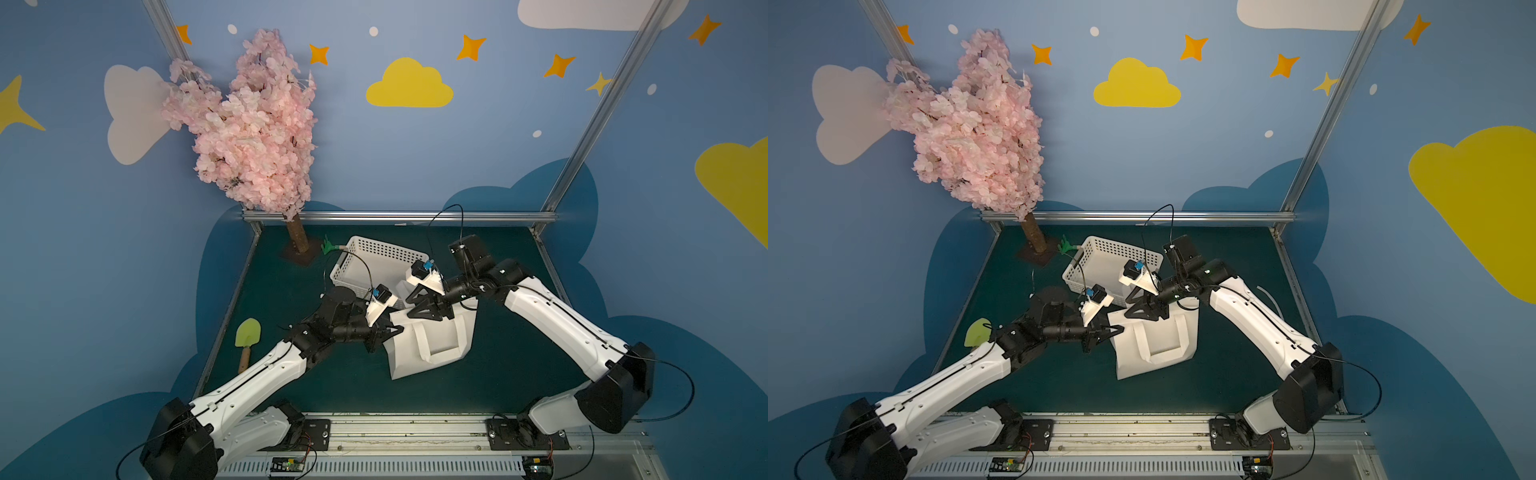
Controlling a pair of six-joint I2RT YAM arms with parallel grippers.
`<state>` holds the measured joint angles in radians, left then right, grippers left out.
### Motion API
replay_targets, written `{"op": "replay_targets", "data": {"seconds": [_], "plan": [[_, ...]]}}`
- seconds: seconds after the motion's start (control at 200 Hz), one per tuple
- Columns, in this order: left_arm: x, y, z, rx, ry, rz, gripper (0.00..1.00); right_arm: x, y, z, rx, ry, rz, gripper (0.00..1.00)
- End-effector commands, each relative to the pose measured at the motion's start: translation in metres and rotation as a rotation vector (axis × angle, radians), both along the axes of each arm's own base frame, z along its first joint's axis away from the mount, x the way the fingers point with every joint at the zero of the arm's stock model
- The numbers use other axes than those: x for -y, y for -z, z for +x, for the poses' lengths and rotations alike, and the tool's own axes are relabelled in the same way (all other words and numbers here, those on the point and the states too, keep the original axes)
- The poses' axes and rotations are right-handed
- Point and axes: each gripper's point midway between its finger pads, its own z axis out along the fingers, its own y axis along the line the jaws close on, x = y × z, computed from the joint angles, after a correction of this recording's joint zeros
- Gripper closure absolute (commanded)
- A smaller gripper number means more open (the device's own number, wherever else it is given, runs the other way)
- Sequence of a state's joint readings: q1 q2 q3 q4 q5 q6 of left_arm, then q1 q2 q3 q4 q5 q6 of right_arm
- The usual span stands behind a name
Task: Place the ice pack in the delivery bag
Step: Seal the delivery bag at the center of the board.
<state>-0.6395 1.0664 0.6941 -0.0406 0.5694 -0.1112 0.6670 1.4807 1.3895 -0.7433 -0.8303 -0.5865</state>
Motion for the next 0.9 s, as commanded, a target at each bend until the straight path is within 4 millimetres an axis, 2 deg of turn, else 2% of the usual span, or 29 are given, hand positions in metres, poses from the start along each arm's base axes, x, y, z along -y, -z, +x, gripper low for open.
{"op": "replay_targets", "data": {"seconds": [0.0, 0.235, 0.34, 0.596, 0.671, 0.746, 0.896], "plan": [[0.004, -0.010, 0.000, 0.018, 0.024, -0.009, 0.97, -0.004, 0.002, -0.009, -0.011, -0.039, -0.016, 0.53], [0.004, -0.010, 0.000, 0.017, 0.026, -0.009, 0.97, -0.001, 0.022, -0.013, -0.014, -0.051, -0.085, 0.59], [0.004, -0.010, 0.000, 0.016, 0.028, -0.009, 0.97, 0.001, 0.030, -0.010, -0.011, -0.038, -0.110, 0.68], [0.003, -0.008, 0.000, 0.017, 0.025, -0.001, 0.97, 0.004, 0.045, -0.014, -0.050, -0.060, -0.161, 0.73], [0.003, -0.007, 0.000, 0.018, 0.024, 0.001, 0.97, 0.004, 0.047, -0.016, -0.056, -0.070, -0.169, 0.82], [0.002, -0.007, 0.001, 0.019, 0.018, 0.005, 0.97, 0.005, 0.050, -0.015, -0.058, -0.071, -0.177, 1.00], [0.000, -0.006, 0.001, 0.017, 0.008, 0.014, 0.96, 0.005, 0.050, -0.014, -0.050, -0.079, -0.185, 1.00]]}}
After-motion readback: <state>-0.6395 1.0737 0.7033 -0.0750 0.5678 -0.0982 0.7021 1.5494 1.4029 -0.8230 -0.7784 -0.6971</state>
